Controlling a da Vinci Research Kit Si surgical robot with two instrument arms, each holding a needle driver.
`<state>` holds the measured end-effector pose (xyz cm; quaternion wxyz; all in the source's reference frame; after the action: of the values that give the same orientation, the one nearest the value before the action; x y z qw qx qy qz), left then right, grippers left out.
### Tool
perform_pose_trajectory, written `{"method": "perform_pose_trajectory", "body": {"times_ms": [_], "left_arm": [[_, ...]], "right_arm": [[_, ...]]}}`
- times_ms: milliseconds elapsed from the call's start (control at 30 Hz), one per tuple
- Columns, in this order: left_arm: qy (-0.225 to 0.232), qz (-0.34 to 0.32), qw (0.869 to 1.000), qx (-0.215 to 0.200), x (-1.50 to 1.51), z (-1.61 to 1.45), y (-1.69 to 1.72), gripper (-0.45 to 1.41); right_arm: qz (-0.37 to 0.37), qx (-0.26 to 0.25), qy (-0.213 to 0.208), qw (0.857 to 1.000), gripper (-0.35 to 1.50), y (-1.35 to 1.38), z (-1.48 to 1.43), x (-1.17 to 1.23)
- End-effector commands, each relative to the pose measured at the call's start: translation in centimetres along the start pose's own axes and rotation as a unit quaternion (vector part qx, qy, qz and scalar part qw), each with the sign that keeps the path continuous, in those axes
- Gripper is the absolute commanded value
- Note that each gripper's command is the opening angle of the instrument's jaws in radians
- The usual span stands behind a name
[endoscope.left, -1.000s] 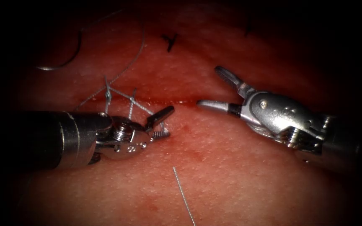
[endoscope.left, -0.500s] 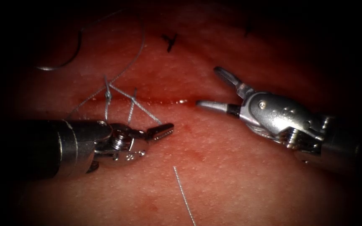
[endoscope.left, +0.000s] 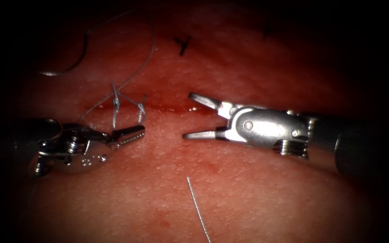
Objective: Wound Closure
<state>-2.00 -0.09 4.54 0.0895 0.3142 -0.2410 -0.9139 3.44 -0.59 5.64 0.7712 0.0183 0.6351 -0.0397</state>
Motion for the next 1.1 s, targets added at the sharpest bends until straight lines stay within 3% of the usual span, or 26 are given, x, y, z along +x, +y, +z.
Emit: {"method": "perform_pose_trajectory", "body": {"times_ms": [33,433,667,800,1100], "left_arm": [[0.000,-0.003,1.000,0.000,0.03,0.05,-0.01,-0.33],[-0.002,-0.006,1.000,-0.003,0.11,-0.06,-0.06,-0.30],[-0.005,-0.012,1.000,-0.004,0.11,-0.03,-0.13,-0.27],[-0.004,-0.018,1.000,-0.004,0.11,-0.02,-0.14,-0.27],[0.000,-0.023,1.000,-0.004,0.12,0.03,-0.15,-0.25]], "right_arm": [[-0.007,-0.002,0.004,1.000,1.25,0.07,0.18,-0.01],[-0.039,-0.007,-0.003,0.999,1.28,0.14,0.66,0.09],[-0.090,0.000,0.013,0.996,1.26,0.12,1.05,0.05],[-0.117,-0.001,0.026,0.993,1.15,0.15,1.13,0.04],[-0.137,-0.011,0.032,0.990,1.15,0.18,1.25,0.16]]}}
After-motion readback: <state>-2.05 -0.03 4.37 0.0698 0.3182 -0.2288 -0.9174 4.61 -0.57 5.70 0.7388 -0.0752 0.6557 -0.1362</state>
